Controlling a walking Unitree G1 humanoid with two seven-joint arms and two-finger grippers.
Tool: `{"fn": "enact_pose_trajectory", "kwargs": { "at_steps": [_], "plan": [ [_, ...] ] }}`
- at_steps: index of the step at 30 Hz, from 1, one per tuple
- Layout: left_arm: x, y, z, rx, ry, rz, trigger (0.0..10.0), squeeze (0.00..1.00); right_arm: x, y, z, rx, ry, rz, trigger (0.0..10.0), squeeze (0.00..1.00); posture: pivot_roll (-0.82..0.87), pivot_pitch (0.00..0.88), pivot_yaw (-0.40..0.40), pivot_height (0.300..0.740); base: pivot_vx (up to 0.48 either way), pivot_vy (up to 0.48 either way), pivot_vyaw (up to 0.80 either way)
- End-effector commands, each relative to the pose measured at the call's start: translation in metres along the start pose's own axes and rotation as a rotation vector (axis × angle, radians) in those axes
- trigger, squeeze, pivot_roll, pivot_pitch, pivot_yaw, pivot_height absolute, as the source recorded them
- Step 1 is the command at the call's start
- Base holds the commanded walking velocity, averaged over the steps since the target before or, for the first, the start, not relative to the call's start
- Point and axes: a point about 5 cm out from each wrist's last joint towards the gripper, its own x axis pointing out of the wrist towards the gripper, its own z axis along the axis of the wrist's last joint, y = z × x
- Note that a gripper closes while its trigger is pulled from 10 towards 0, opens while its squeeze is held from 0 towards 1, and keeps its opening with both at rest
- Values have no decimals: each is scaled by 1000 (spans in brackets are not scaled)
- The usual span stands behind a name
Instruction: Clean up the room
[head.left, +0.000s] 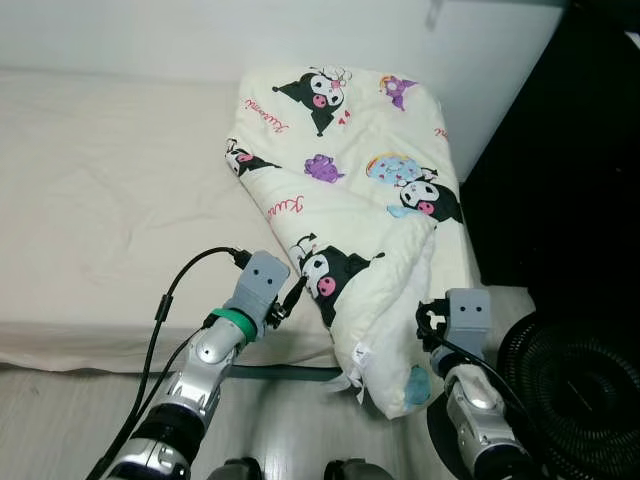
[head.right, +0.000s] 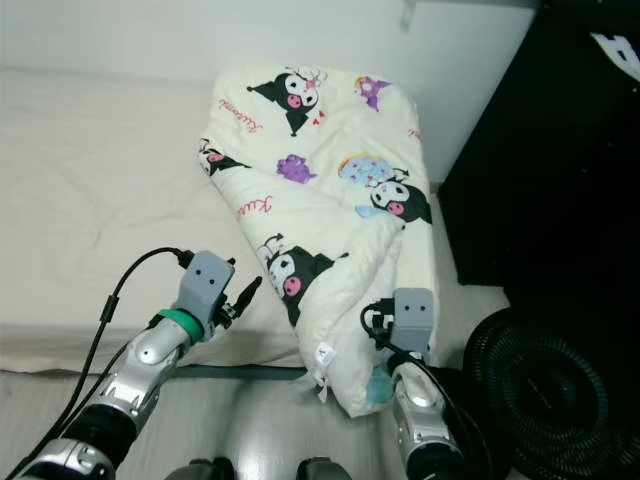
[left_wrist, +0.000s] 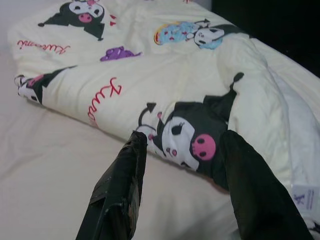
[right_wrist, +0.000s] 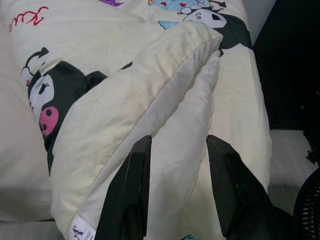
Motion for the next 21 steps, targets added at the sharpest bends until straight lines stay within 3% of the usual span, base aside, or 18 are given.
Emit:
{"fn": "enact_pose_trajectory", "kwargs": {
  "at_steps": [1,13,21],
  "plan": [
    [-4,-4,-6,-9,29,-13,10000,0,-4,-3,-6,13,20,-19,10000,0,-61,98,52,660,0,0,0],
    [-7,-5,-6,-10,44,-16,10000,0,-5,-3,-7,21,25,-20,10000,0,-60,99,55,615,0,0,0],
    [-8,-4,-7,-11,55,-12,10000,0,-3,-7,-2,68,3,-36,10000,0,-59,100,58,615,0,0,0]
  ]
}}
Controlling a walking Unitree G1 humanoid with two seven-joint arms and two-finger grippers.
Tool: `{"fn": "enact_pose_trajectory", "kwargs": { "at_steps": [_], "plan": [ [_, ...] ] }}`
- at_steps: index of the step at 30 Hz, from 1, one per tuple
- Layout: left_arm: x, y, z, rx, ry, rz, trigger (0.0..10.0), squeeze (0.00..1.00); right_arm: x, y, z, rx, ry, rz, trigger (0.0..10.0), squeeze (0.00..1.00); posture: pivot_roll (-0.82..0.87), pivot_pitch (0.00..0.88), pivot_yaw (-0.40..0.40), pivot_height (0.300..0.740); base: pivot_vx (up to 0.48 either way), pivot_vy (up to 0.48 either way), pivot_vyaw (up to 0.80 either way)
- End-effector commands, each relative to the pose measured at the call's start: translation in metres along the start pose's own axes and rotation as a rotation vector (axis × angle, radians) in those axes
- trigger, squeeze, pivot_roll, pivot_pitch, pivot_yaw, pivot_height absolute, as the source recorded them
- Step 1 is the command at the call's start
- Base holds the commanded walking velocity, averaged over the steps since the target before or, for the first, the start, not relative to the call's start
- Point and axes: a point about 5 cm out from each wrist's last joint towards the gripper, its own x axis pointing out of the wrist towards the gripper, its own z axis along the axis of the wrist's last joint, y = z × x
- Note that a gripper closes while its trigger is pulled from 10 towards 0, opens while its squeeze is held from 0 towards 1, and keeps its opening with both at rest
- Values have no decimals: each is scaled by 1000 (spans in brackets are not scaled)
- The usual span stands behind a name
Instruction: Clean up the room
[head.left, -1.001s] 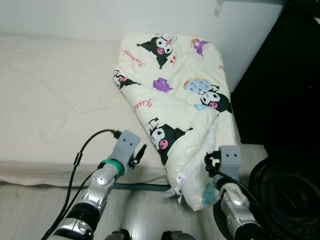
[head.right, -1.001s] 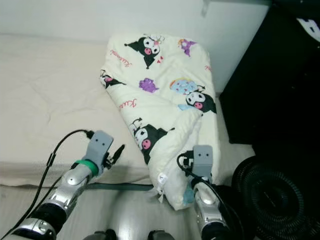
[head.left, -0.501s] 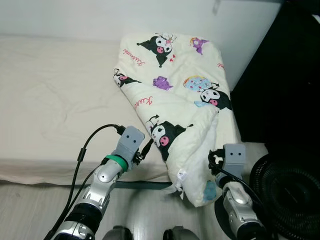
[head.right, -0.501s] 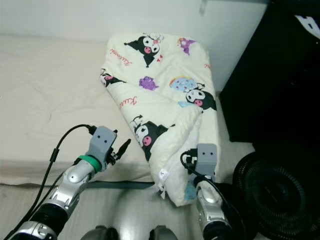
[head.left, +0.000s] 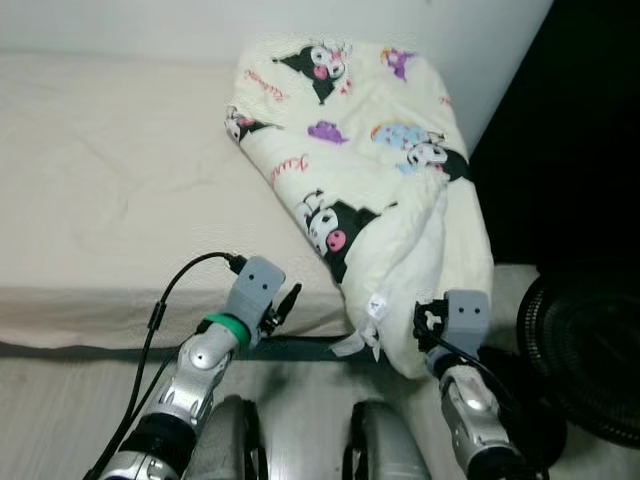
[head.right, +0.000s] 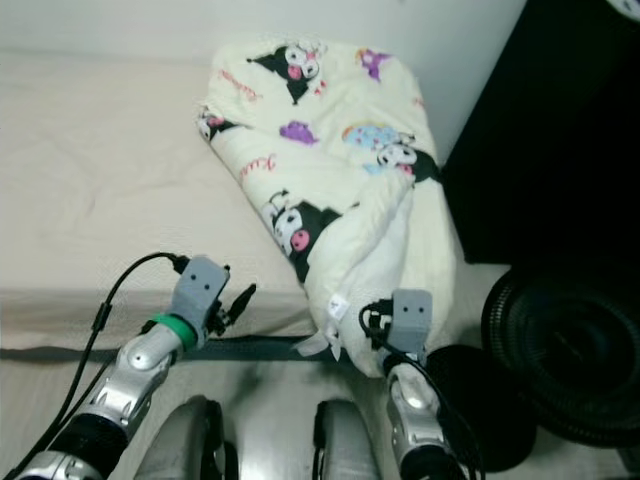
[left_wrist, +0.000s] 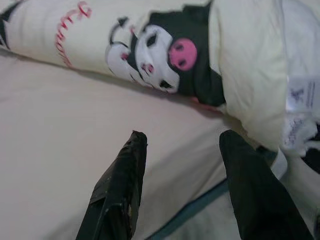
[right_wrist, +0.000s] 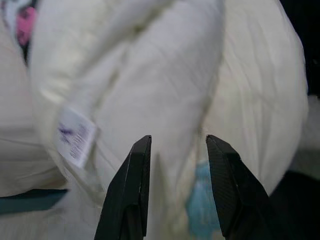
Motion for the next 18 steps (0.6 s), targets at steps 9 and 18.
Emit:
{"fn": "enact_pose_trajectory", "kwargs": {
  "at_steps": [9,18],
  "plan": [
    [-4,1,-1,1,15,3,10000,0,8,-4,22,35,-91,2,10000,0,-48,103,61,615,0,0,0],
    [-3,6,17,-5,-40,28,10000,0,28,-1,60,81,-196,49,10000,0,-28,128,74,615,0,0,0]
  ]
}}
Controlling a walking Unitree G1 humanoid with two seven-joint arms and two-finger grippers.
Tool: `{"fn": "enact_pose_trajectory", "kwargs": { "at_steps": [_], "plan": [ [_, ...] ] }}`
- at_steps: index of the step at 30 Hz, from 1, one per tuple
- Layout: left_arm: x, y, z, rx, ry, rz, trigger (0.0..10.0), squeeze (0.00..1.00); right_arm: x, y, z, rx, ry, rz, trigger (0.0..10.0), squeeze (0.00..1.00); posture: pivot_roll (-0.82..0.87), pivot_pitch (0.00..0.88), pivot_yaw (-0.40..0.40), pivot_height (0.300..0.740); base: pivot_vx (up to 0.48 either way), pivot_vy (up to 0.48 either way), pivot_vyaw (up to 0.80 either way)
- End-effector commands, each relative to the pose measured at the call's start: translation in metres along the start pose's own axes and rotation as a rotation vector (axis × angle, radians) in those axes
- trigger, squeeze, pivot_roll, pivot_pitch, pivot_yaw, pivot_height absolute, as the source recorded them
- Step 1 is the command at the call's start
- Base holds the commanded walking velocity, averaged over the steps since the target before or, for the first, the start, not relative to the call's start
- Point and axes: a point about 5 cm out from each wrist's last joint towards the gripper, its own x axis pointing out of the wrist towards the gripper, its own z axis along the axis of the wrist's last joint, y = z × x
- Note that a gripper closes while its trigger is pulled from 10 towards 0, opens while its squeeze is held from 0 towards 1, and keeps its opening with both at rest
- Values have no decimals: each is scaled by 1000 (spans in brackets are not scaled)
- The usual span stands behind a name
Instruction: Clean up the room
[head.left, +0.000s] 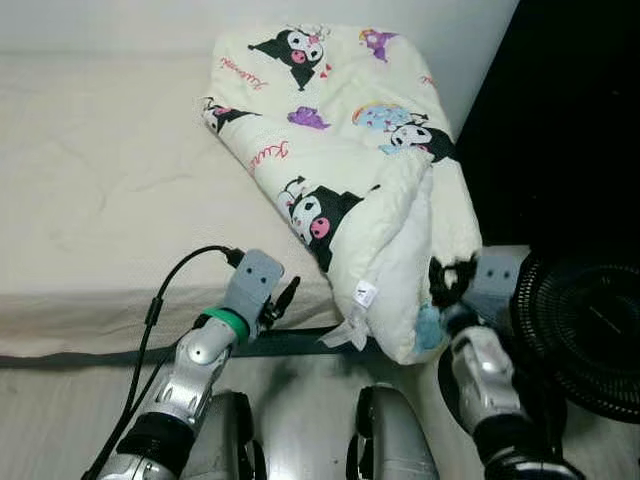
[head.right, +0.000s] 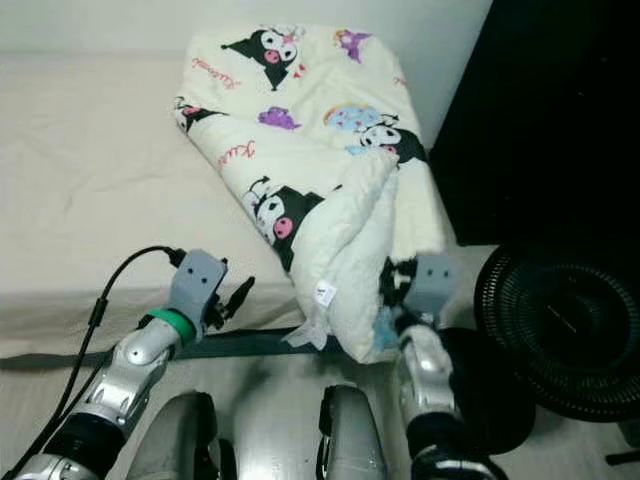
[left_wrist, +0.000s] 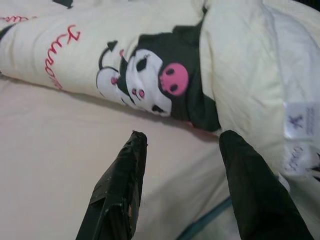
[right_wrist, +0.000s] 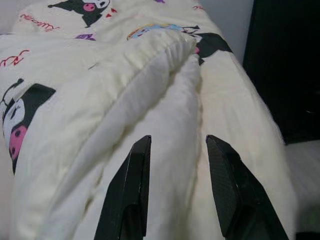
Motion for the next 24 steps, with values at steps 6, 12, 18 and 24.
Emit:
{"fn": "enact_pose_trajectory", "kwargs": {
  "at_steps": [6,12,18,24],
  "plan": [
    [-7,4,2,-20,4,10,10000,0,6,4,0,73,31,52,10000,0,-10,149,81,615,0,0,0],
    [-13,9,5,-17,3,25,10000,0,16,5,6,214,48,60,10000,1000,25,188,92,615,0,0,0],
    [-20,12,8,-16,14,32,10000,0,30,6,15,360,67,90,10000,1000,46,207,99,615,0,0,0],
    [-30,15,11,-10,25,39,10000,0,43,19,24,431,112,179,10000,1000,88,237,105,615,0,0,0]
  ]
}}
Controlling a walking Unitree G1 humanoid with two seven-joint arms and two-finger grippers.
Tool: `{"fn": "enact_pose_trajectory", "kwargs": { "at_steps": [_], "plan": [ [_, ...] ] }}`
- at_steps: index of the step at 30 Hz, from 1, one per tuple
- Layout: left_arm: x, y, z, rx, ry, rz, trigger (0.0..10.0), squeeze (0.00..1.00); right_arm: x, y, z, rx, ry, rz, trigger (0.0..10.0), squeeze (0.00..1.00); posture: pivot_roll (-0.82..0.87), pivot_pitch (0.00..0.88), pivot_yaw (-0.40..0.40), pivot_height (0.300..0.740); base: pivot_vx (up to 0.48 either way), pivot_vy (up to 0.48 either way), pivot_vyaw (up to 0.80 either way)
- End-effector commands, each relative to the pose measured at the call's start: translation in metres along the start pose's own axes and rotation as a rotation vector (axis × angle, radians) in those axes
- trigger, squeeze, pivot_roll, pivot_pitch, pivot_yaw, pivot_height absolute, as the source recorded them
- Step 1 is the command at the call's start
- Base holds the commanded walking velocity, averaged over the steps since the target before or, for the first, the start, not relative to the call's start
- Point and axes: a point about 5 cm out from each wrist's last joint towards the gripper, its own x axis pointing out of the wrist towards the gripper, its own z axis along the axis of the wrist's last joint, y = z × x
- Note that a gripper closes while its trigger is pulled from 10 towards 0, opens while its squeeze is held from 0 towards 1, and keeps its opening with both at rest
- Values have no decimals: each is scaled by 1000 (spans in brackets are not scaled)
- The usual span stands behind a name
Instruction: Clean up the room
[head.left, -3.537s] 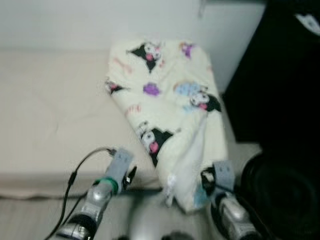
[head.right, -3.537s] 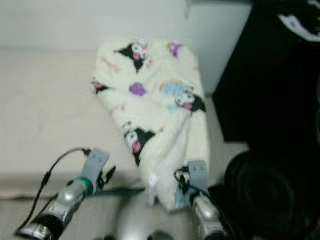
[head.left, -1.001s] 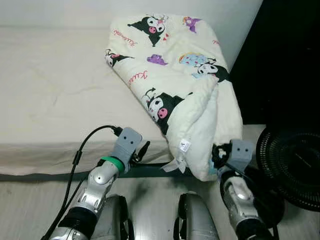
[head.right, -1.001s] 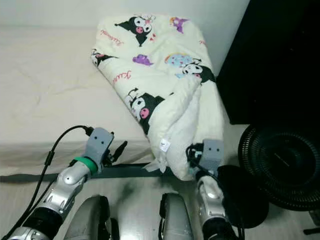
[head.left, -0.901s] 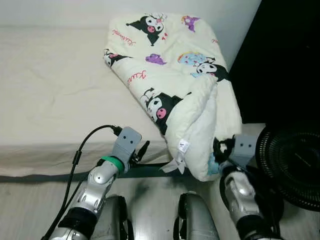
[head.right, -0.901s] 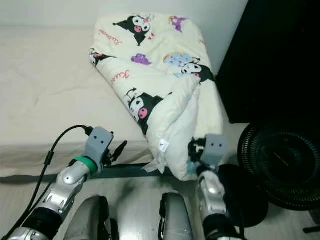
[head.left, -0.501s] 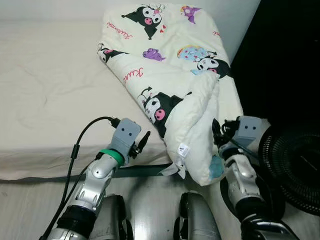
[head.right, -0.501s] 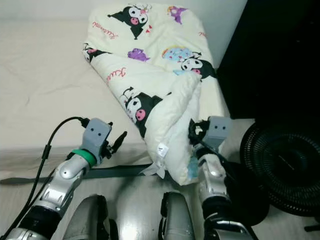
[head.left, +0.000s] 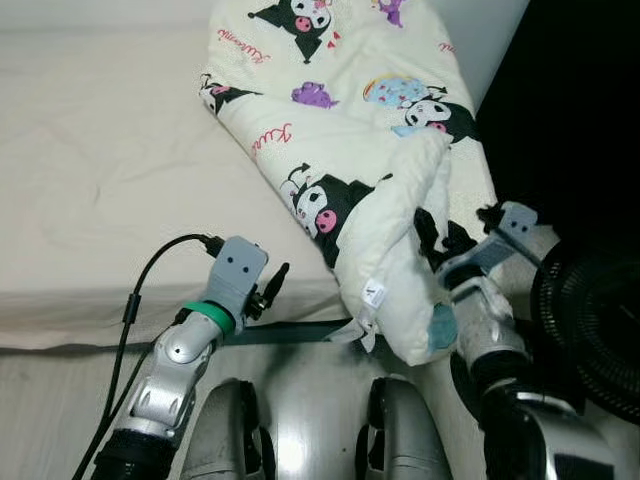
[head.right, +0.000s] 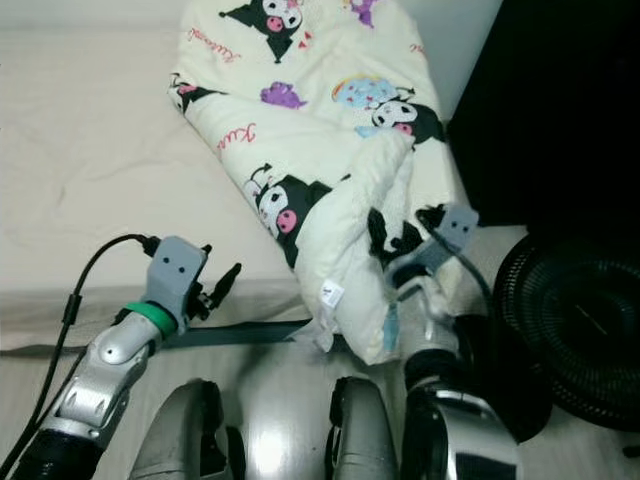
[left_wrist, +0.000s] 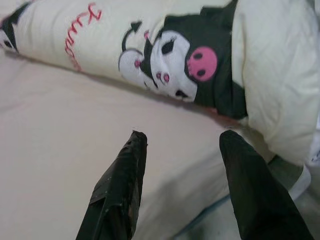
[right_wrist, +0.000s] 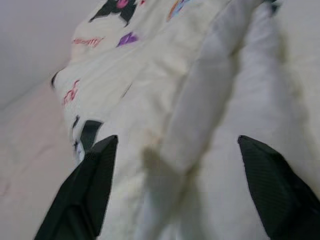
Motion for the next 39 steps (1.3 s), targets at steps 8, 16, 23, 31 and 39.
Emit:
{"fn": "enact_pose_trajectory", "kwargs": {
  "at_steps": [8,16,23,31,39],
  "plan": [
    [-17,4,-4,-6,47,21,10000,0,7,16,-13,1,108,67,9059,0,135,273,105,615,0,0,0],
    [-23,4,-1,-10,63,25,10000,0,10,18,-15,28,154,58,3451,0,148,280,108,615,0,0,0],
    [-24,6,1,-8,77,27,10000,0,15,21,-10,53,158,47,0,0,150,277,114,615,0,0,0],
    [-22,3,4,-12,77,22,10000,0,16,25,-4,13,146,108,0,0,141,267,115,615,0,0,0],
    [-15,11,22,-63,11,67,10000,0,4,68,-37,-215,331,627,0,0,128,254,109,615,0,0,0]
  ]
}}
